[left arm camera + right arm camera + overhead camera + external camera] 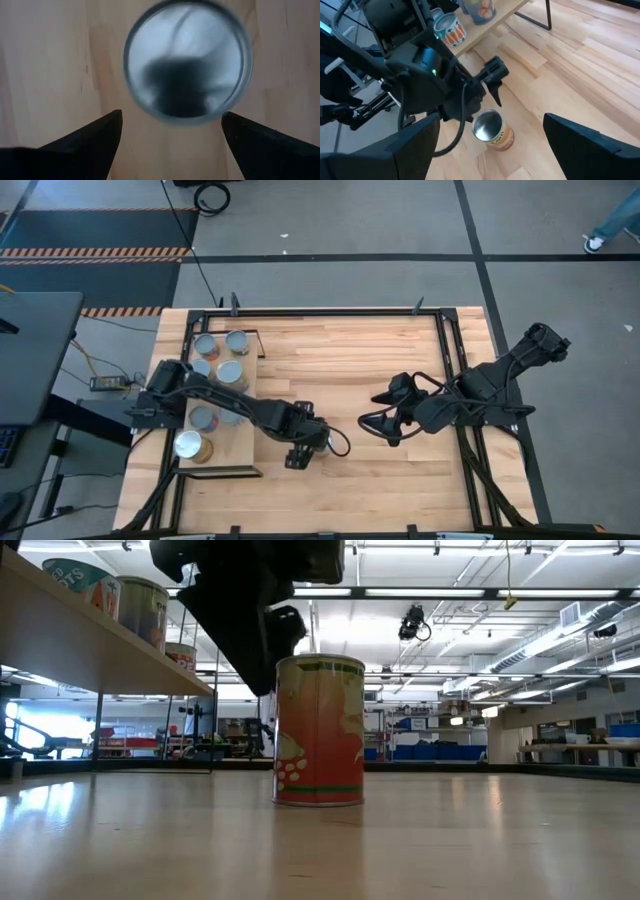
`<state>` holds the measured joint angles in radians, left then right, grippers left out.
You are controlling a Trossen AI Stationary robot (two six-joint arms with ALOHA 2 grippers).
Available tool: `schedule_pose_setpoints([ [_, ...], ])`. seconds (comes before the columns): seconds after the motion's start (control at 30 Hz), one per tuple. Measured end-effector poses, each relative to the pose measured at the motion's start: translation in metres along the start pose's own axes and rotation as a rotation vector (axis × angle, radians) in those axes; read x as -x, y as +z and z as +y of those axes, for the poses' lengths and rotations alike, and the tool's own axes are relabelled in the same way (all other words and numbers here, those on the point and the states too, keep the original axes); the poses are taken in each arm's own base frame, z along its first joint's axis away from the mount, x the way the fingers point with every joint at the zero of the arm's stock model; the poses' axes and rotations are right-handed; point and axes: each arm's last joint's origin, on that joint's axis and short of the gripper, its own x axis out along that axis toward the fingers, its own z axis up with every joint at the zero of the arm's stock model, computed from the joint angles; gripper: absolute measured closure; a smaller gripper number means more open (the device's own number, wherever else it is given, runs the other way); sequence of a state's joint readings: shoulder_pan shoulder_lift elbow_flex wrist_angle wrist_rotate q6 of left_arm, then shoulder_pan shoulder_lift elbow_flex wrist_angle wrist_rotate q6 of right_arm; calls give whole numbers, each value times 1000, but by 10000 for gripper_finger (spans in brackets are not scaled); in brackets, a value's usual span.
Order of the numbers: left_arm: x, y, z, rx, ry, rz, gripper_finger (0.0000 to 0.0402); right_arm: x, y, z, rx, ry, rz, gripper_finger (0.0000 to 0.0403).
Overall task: Pick and place cans onto a shelf
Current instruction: Put the canned corn on the shelf aligned with the other canned corn
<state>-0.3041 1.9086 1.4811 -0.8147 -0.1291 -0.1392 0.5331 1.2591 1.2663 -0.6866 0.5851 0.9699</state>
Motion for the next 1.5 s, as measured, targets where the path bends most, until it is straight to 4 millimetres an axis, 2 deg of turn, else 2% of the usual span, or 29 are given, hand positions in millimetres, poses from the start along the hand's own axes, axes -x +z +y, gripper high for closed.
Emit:
schedule_pose_setpoints([
  [0.27, -6, 12, -6, 21, -15, -121, 56, 0, 0, 0, -9, 5, 0, 40],
  [0.53, -29, 25, -9, 85, -45, -212, 56, 0, 0, 1, -10, 22, 23, 40],
  [0.97, -26, 46, -13, 95, -68, -434, 56, 0, -2, 0, -1, 29, 59, 40],
  [1.13, -40, 51, -16, 88, -75, -475, 56, 0, -5, -2, -21, 28, 108, 40],
  [1.3, -49, 49, -16, 78, -67, -454, 56, 4, -18, -14, -27, -58, 301, 40],
  [1.4, -49, 50, -16, 78, -66, -461, 56, 3, -34, -23, 20, -169, 436, 40],
  [1.5, -48, 52, -16, 82, -69, -479, 56, -9, -55, -28, 79, -229, 533, 40],
])
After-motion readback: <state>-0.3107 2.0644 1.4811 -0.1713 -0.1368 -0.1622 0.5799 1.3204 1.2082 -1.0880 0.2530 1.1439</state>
